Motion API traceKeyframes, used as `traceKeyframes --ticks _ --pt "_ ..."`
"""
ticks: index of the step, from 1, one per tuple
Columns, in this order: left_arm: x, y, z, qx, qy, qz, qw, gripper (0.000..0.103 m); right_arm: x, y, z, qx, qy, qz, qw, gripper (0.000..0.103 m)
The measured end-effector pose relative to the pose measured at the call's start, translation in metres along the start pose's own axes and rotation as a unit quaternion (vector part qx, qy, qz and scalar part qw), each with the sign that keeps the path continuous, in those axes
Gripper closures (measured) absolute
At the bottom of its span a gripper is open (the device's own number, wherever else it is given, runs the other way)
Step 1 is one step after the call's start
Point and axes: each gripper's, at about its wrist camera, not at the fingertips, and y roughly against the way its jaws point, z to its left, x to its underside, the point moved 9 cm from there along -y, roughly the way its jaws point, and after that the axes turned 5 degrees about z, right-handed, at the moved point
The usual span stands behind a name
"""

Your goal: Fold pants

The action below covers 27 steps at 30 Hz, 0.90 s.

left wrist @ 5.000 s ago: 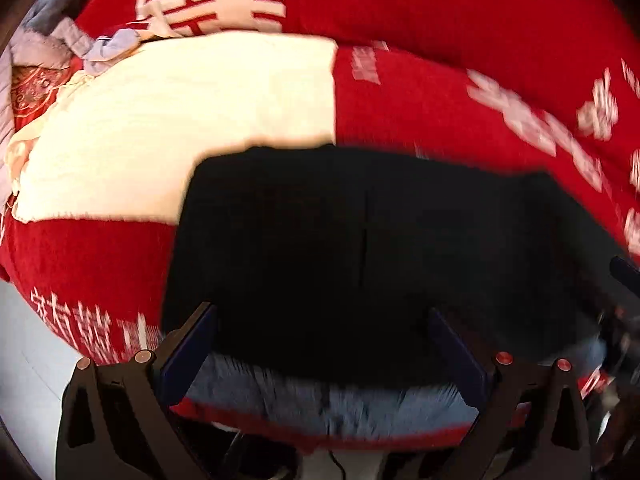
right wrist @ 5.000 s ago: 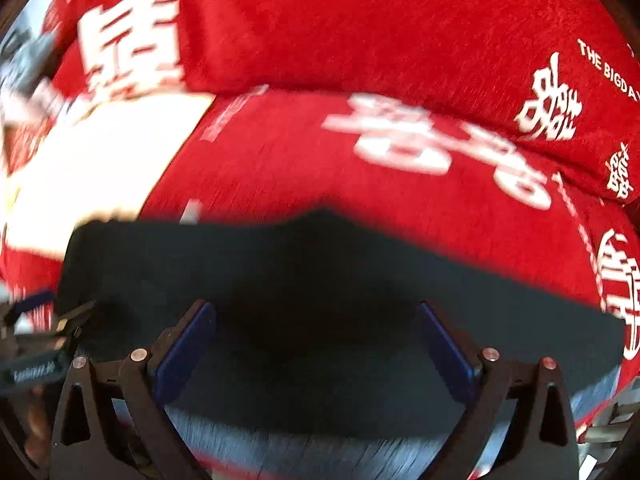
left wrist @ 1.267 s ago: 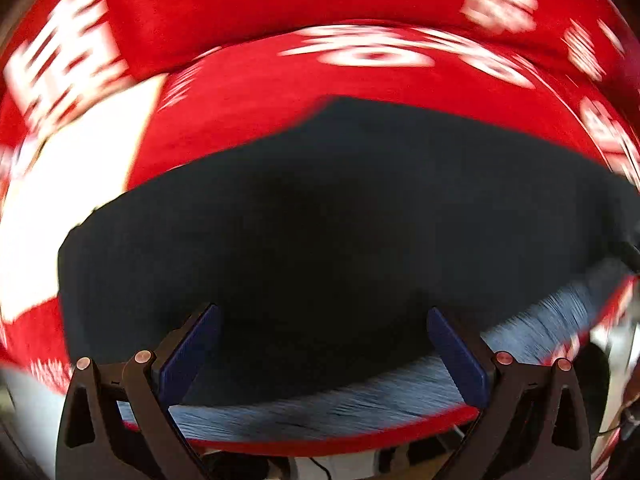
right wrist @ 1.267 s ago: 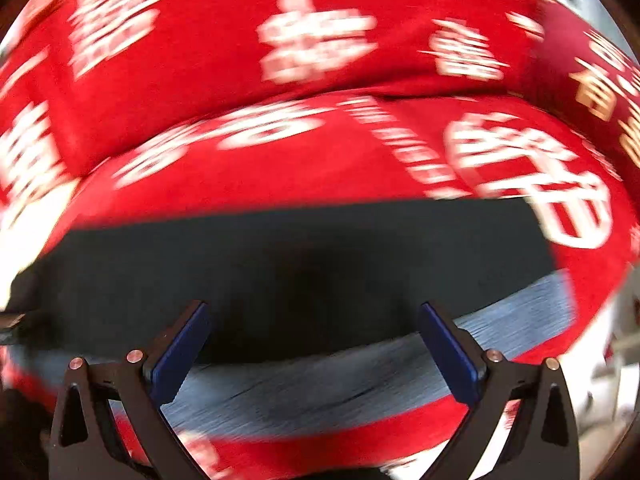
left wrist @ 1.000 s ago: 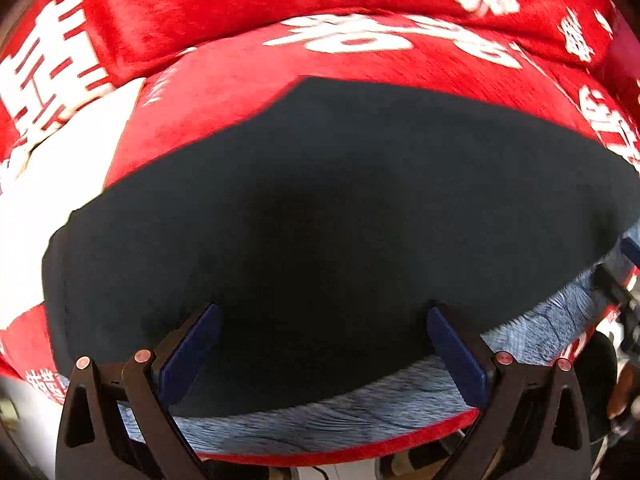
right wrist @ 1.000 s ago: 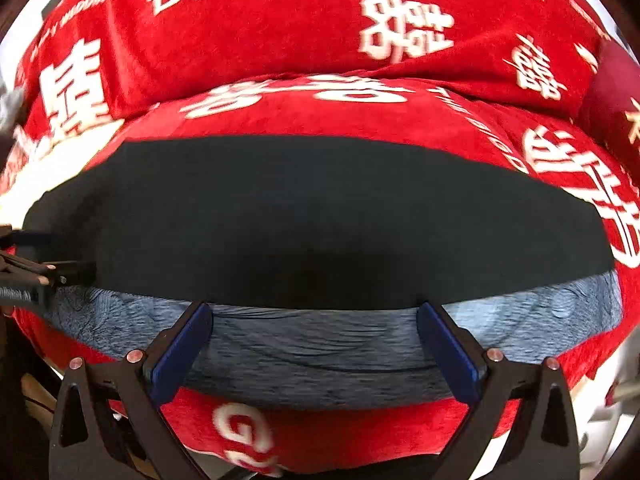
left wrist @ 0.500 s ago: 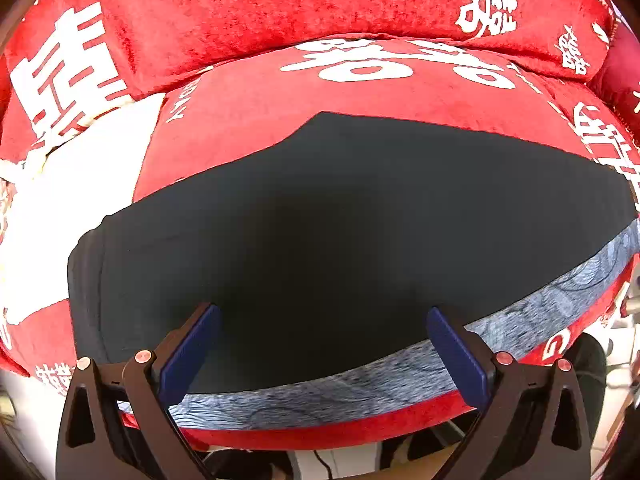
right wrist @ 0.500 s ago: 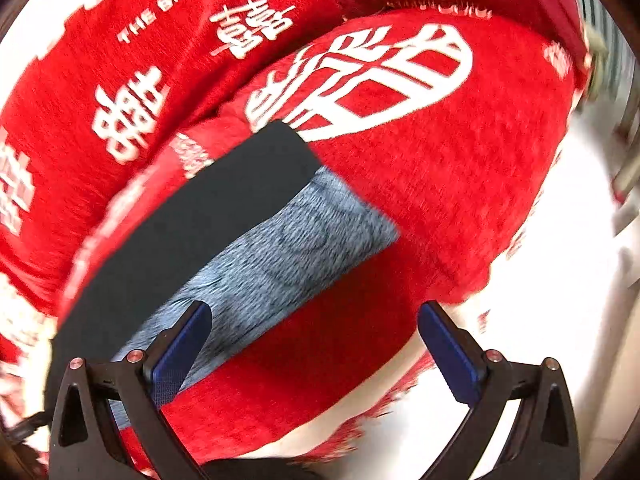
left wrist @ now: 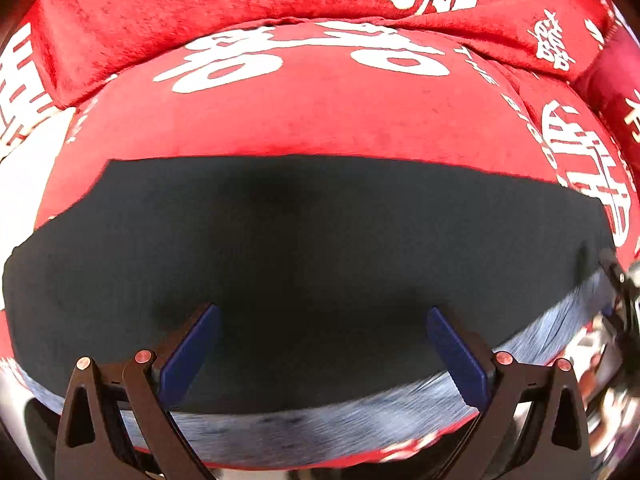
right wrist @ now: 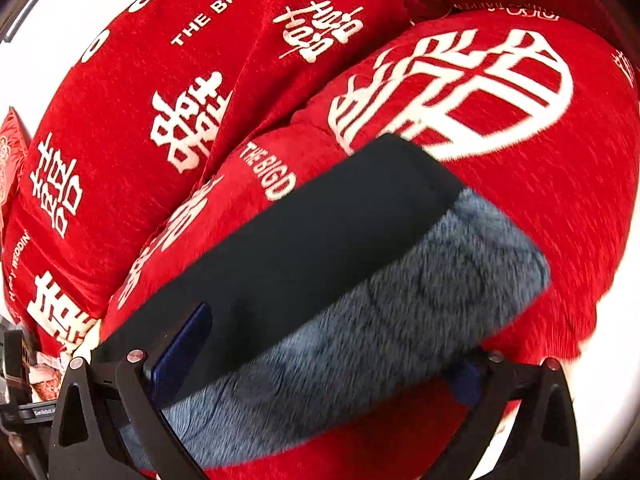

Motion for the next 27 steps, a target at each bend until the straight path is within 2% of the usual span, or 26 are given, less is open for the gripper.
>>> traceKeyframes --ticks 2,5,7,9,11,15,17,18,19,22,27 --pt "-0.006 0.000 -0.019 0.008 -0.001 -0.002 1.0000 0.000 -0.004 -0.002 -0.002 -0.004 -0.009 -0.005 1.000 0.000" --pt "-0.017 -0.003 -0.047 -0.013 -0.011 -0.014 0.9998 0.000 0.002 0.004 0.004 -0.024 -0.014 -0.003 1.000 0.000" --pt "-0.016 -0.022 -0.050 -0.056 -0.017 0.019 0.9981 0.000 0.011 0.004 0.011 -0.038 0.000 0.005 0.999 0.000" --pt "-0.020 -0.021 -0.051 -0.060 0.005 -0.002 0.9982 0.000 0.016 0.003 0.011 -0.028 0.018 0.000 0.999 0.000" --pt "-0.020 -0.021 -0.052 -0.066 0.008 -0.005 0.9978 0.000 0.008 -0.001 0.006 -0.010 0.018 -0.012 1.000 0.000" --pt "-0.020 -0.020 -0.051 -0.064 0.006 -0.011 0.9979 0.000 -0.017 -0.011 0.007 -0.023 -0.007 -0.016 1.000 0.003" --pt "-0.019 -0.020 -0.051 -0.064 0.007 -0.013 0.9978 0.000 -0.022 -0.016 0.013 -0.015 0.011 0.000 1.000 0.030" --pt "-0.020 -0.021 -0.052 -0.064 0.007 -0.014 0.9978 0.000 -0.022 -0.016 0.014 -0.001 0.021 0.011 1.000 0.056" --pt "-0.020 -0.021 -0.053 -0.065 0.005 -0.016 0.9978 0.000 -0.022 -0.013 0.014 0.017 0.031 0.010 0.999 0.072" --pt "-0.022 -0.023 -0.051 -0.064 -0.003 -0.025 0.9976 0.000 -0.018 0.001 0.018 0.022 0.043 0.008 0.999 0.082" --pt "-0.026 -0.024 -0.053 -0.068 -0.014 -0.031 0.9971 0.000 -0.018 0.032 0.056 0.035 0.095 -0.018 0.995 0.084"
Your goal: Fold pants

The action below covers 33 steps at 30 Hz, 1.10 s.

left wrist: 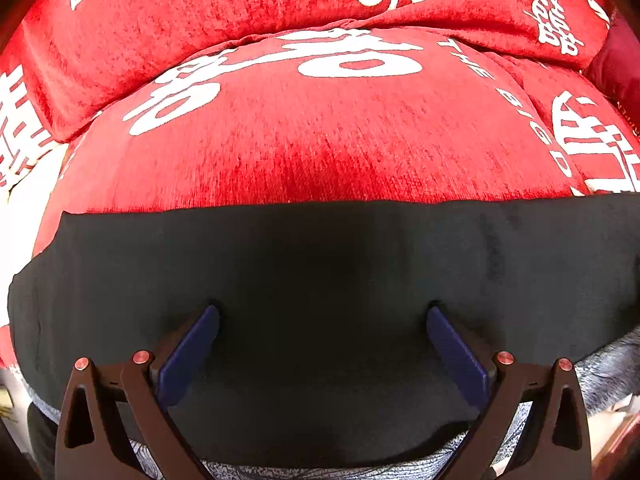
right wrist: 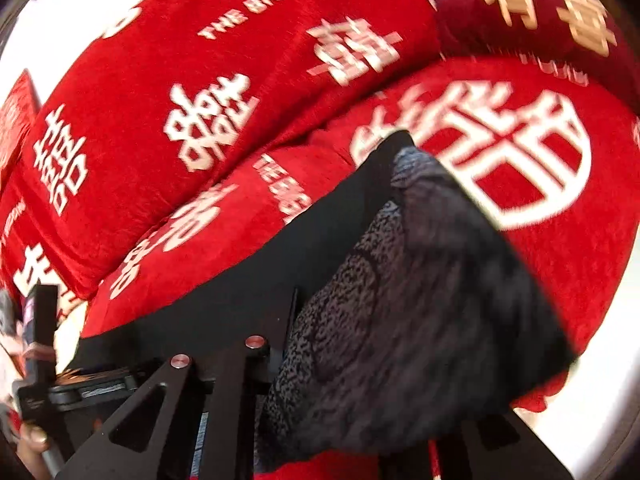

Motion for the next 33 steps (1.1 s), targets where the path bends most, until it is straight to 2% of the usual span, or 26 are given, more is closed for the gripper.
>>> traceKeyframes --ticks 3,4,5,8,10,14,20,24,30,33 --pt "-0.002 0.004 0.000 0.014 -0.013 0.010 0.9998 0.000 -0.010 0.024 0.037 -0.010 0.037 -0.024 0.999 0.084" --pt "-0.002 0.009 0.003 0.031 -0.016 0.017 0.9992 0.000 -0.012 0.031 0.049 -0.011 0.049 -0.030 0.998 0.084" --pt "-0.002 0.013 0.006 0.047 -0.011 0.018 0.9987 0.006 -0.014 0.039 0.065 -0.012 0.068 -0.037 0.997 0.084" --pt "-0.003 0.029 0.026 0.086 0.012 0.013 0.9961 0.008 -0.014 0.050 0.102 -0.008 0.110 -0.045 0.993 0.084" --pt "-0.005 0.042 0.050 0.107 0.029 0.000 0.9939 0.008 -0.009 0.054 0.130 -0.009 0.138 -0.048 0.989 0.084" --pt "-0.008 0.056 0.107 0.104 0.048 -0.028 0.9930 0.008 0.007 0.054 0.189 -0.030 0.182 -0.051 0.981 0.084" --pt "0.015 0.052 0.220 0.121 0.130 -0.025 0.9838 0.008 0.060 0.022 0.286 -0.043 0.268 -0.026 0.962 0.084" --pt "0.039 0.041 0.271 0.116 0.165 -0.020 0.9792 0.008 0.110 -0.015 0.327 -0.028 0.327 0.006 0.945 0.084" --pt "0.064 0.026 0.311 0.120 0.193 -0.010 0.9737 0.008 0.181 -0.079 0.342 0.040 0.393 0.069 0.916 0.084" --pt "0.069 0.022 0.321 0.127 0.199 -0.011 0.9717 0.008 0.197 -0.086 0.343 0.072 0.423 0.065 0.901 0.074"
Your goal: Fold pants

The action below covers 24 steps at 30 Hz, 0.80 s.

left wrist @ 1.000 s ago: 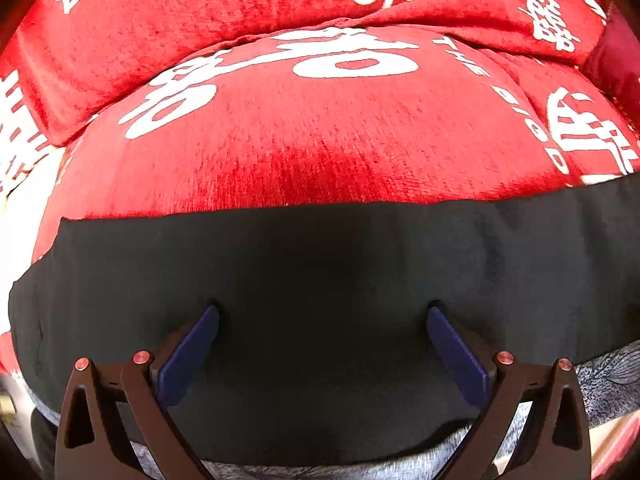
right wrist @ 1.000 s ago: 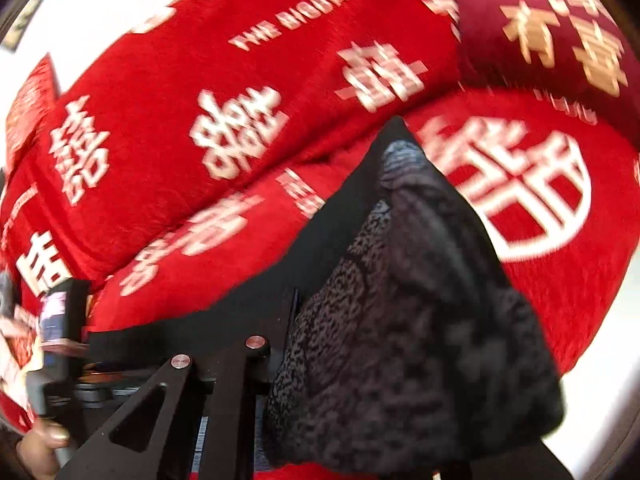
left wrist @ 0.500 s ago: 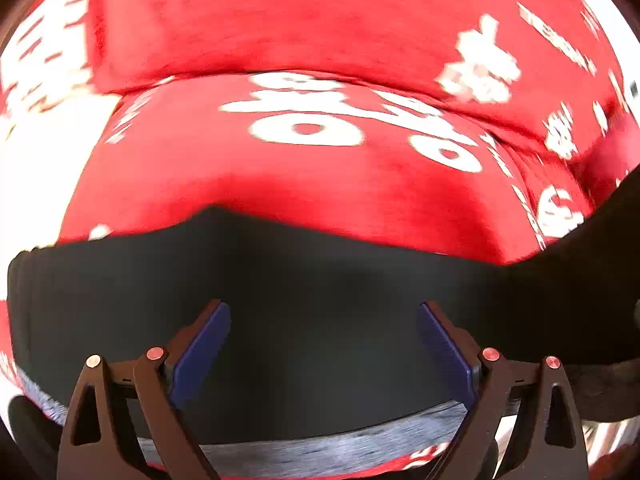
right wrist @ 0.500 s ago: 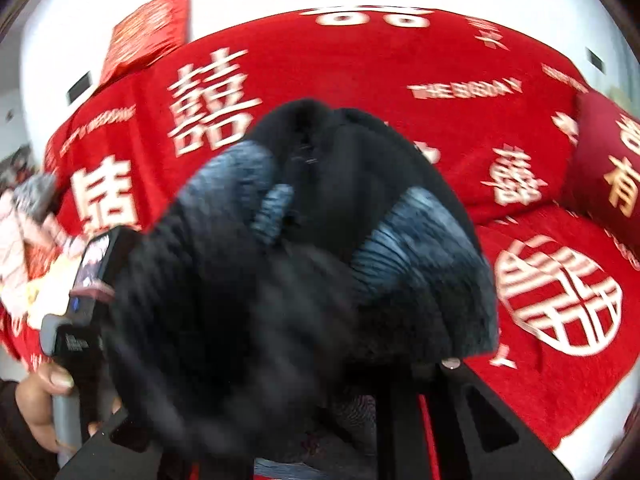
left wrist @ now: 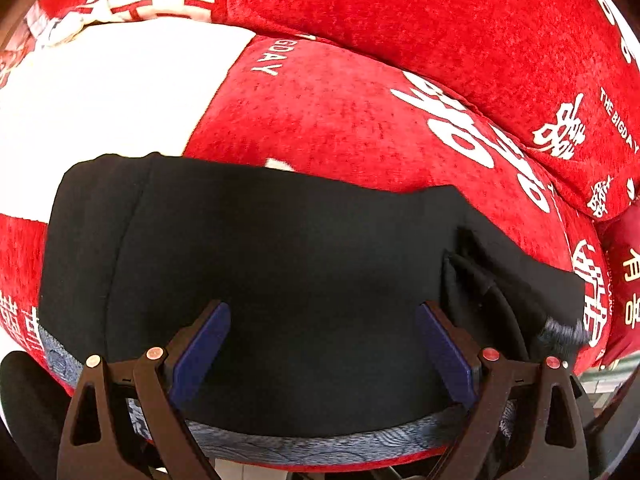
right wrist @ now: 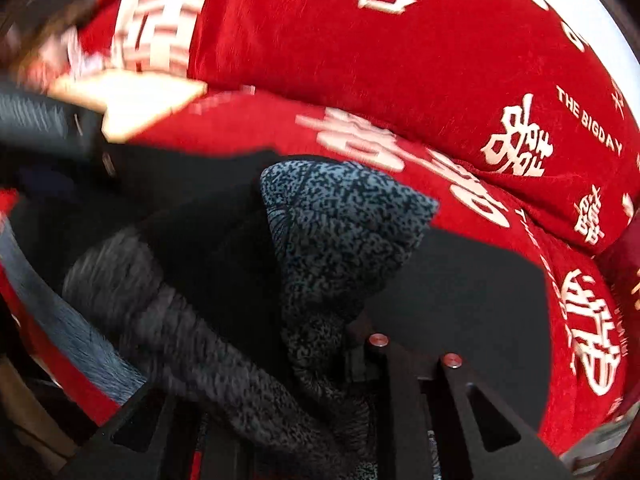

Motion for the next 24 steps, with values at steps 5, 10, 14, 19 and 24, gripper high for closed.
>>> traceKeyframes --ticks 5,10,14,19,24 --pt "-0.001 0.003 -0.012 0.015 -0.010 0.002 0.9998 0.008 0.001 0.032 0.023 -0.015 0.059 -0.002 0.998 0.021" --pt "0.000 0.016 -0.036 0.024 -0.044 -0.007 0.9987 0.008 0.012 0.093 0.003 -0.080 0.021 -0.043 0.996 0.019" --pt "0.011 0.019 -0.078 0.026 -0.098 -0.008 0.9948 0.008 0.035 0.090 -0.073 -0.125 -0.115 -0.034 0.985 0.017" --pt "0.036 -0.018 -0.114 -0.041 -0.162 0.025 0.9857 0.008 0.092 0.032 -0.128 -0.184 -0.257 0.057 0.947 0.017" --pt "0.046 -0.037 -0.103 -0.066 -0.155 0.039 0.9850 0.000 0.105 0.032 -0.129 -0.198 -0.244 0.072 0.947 0.017"
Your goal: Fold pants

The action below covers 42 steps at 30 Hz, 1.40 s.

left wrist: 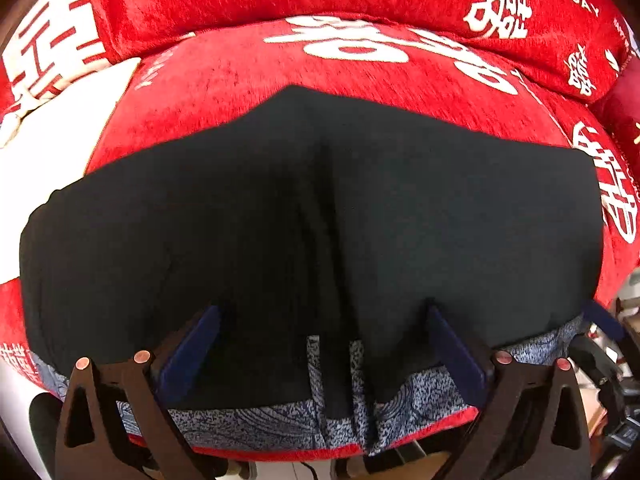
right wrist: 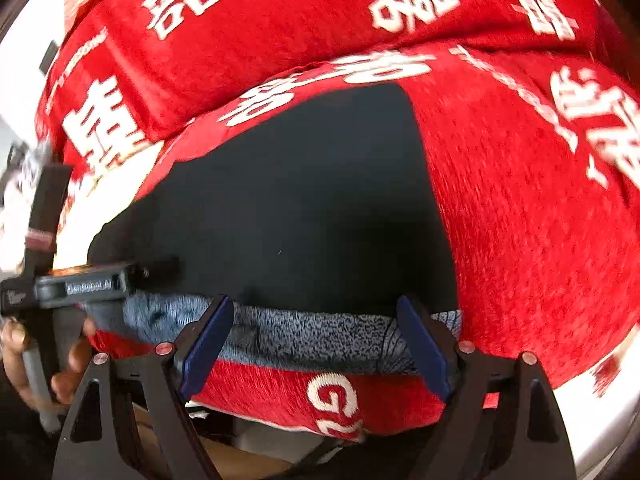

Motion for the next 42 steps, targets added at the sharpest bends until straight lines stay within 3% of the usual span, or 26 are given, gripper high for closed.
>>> traceKeyframes --ticks 5,7,11,13,16,20,23,26,29,32,34,37,42 --pt "0.000 -0.001 0.001 -0.009 0.006 -0.007 0.9999 0.000 -0.060 0.013 0.000 -0.023 0.005 -0.040 0.999 0.016" --pt "0.000 -0.001 0.002 -0.009 0.007 -0.010 0.9999 0.000 -0.083 -0.005 0.004 -0.036 0.007 -0.024 0.999 0.016" --pt "0.004 -0.002 0.003 0.000 0.006 -0.010 0.9999 0.000 -0.120 -0.050 -0.003 -0.015 0.012 0.013 1.000 0.015" --pt "0.003 -0.002 0.002 0.001 0.006 -0.011 0.9999 0.000 -0.129 -0.056 0.002 -0.014 0.019 0.021 1.000 0.006" --pt "0.004 -0.003 0.003 0.003 0.004 -0.011 0.9999 0.000 -0.122 -0.047 0.010 0.025 0.033 0.020 0.999 0.005" --pt "0.004 -0.003 0.003 0.007 0.001 -0.017 0.9998 0.000 -0.081 -0.011 0.017 0.073 0.052 -0.030 0.995 0.005" --pt "0.003 -0.003 0.002 0.005 0.001 -0.019 0.9998 0.000 -0.022 -0.020 0.011 0.106 0.058 0.003 0.993 0.005" --pt "0.004 -0.001 0.002 0.005 -0.004 -0.019 0.9998 0.000 0.004 -0.013 0.016 0.143 0.089 0.005 0.986 0.006" --pt "0.006 0.003 0.002 0.004 -0.002 -0.020 0.9998 0.000 -0.010 0.011 0.028 0.126 0.082 -0.033 0.988 0.005" --pt "0.007 0.003 0.002 0.004 -0.002 -0.023 0.9997 0.000 -0.033 0.021 0.038 0.138 0.095 -0.070 0.983 0.005" --pt "0.007 0.003 0.003 0.005 -0.002 -0.023 0.9997 0.000 -0.039 0.005 0.034 0.148 0.087 -0.052 0.984 0.005" --pt "0.009 0.005 0.004 0.006 -0.003 -0.022 0.9997 0.000 -0.026 -0.034 0.017 0.163 0.069 0.017 0.984 0.004" --pt "0.013 0.015 0.012 -0.002 0.007 -0.031 0.9995 0.000 -0.042 -0.009 0.032 0.164 0.076 -0.034 0.983 0.003"
